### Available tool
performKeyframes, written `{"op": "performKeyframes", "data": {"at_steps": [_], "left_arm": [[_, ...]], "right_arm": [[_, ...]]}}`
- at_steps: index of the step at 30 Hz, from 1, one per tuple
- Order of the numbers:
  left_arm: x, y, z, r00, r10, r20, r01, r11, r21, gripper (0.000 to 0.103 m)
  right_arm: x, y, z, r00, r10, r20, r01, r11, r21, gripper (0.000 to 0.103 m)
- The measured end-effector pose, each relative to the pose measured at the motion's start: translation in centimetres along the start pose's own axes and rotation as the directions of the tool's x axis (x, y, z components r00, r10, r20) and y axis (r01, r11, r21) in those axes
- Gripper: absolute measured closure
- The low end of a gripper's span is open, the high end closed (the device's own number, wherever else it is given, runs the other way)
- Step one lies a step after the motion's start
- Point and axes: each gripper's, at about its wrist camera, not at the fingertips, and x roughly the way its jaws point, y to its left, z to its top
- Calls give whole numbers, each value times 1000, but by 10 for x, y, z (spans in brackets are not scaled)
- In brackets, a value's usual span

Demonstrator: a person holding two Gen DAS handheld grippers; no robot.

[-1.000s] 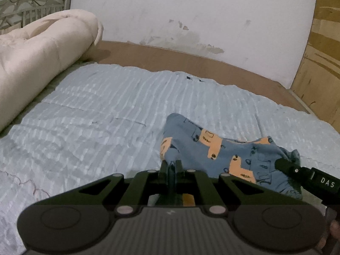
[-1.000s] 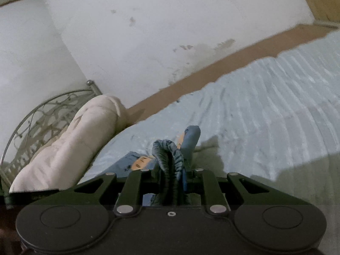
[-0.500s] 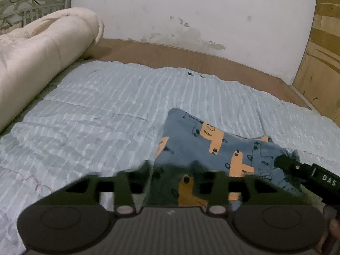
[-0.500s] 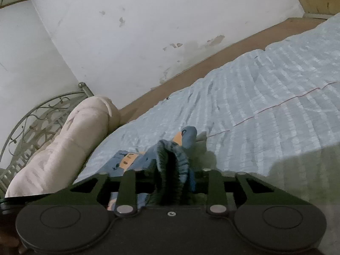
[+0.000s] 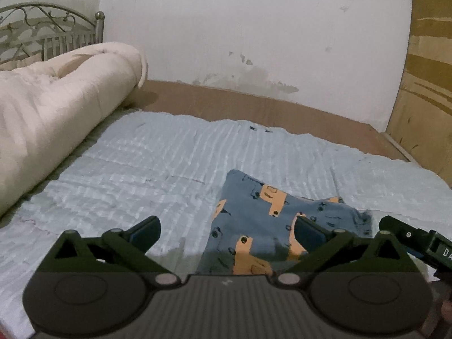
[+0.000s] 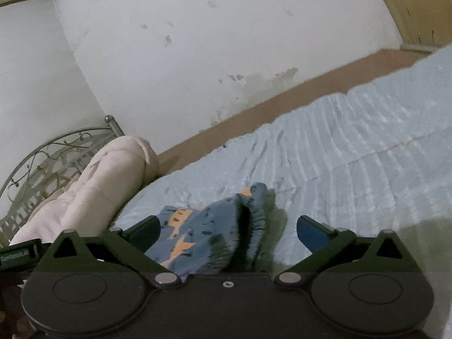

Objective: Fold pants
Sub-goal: 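Open both grippers and release the folded pants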

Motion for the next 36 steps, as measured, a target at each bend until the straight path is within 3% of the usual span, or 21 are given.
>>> {"op": "performKeyframes", "data": {"at_steps": [14,25,36], "left_arm": [[-93,-1,-26,994,23,105,-25,1000,16,1],[-143,4,-55,990,29,138,-34,999,30,1],[-174,18,-93,988,39,150,-42,999,14,1]], "right_arm": [[-96,66,-1,994,42,102,-19,977,-213,1],[-156,101,-22,988,62,139,-21,959,-282,1],[-196,125,-56,985,27,168,30,945,-326,1]]}}
